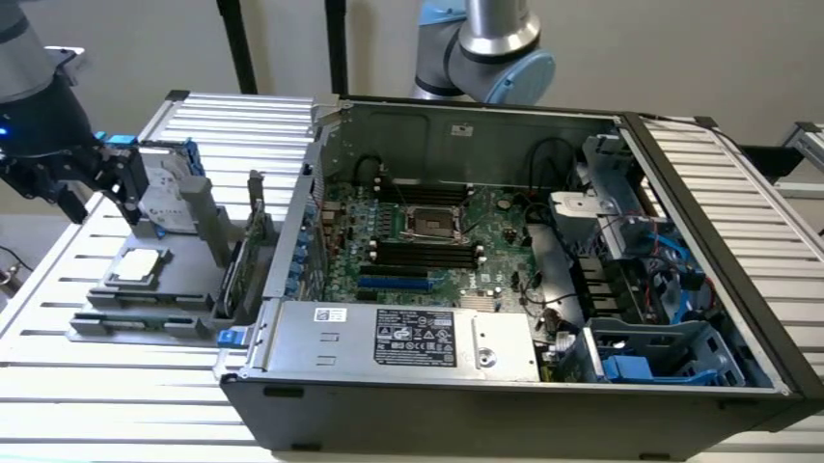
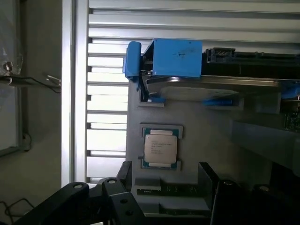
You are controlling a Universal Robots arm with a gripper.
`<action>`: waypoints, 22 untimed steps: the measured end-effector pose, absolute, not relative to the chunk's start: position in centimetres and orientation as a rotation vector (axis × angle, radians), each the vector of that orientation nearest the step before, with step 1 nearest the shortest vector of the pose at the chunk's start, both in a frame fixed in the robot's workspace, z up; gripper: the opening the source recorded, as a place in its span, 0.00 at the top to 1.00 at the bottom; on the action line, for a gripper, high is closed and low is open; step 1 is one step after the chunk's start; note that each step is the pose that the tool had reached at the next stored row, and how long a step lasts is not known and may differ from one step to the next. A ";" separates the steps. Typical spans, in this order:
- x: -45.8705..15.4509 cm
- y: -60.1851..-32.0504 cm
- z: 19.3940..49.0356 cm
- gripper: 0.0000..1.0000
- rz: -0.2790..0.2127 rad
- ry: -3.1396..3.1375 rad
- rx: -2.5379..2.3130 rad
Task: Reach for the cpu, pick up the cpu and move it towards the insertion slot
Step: 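Pick up the cpu and move it towards the insertion slot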
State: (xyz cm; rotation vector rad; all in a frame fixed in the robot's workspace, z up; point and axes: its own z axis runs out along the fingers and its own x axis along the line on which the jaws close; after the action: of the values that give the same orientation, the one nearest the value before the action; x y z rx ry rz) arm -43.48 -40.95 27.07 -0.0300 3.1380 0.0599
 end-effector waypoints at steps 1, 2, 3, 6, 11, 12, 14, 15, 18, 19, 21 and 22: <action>-43.5 -41.0 26.9 0.33 0.060 3.138 -0.030; -43.5 -41.0 26.7 0.33 0.060 3.138 -0.030; -43.4 -41.0 26.5 0.33 0.060 3.138 -0.030; -43.4 -41.0 26.0 0.33 0.060 3.138 -0.030; -43.4 -41.0 25.1 0.33 0.060 3.138 -0.030; -43.4 -41.0 24.9 0.33 0.060 3.138 -0.030; -43.4 -41.0 24.5 0.33 0.060 3.138 -0.030; -43.4 -41.0 24.3 0.33 0.060 3.138 -0.030; -43.4 -41.0 23.8 0.33 0.060 3.138 -0.030; -43.4 -41.0 23.6 0.33 0.060 3.138 -0.030; -43.4 -41.0 23.2 0.33 0.060 3.138 -0.030; -43.4 -41.0 23.0 0.33 0.060 3.138 -0.030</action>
State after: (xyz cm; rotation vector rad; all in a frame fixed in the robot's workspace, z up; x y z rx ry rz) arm -43.44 -40.96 23.05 -0.0301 3.1380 0.0599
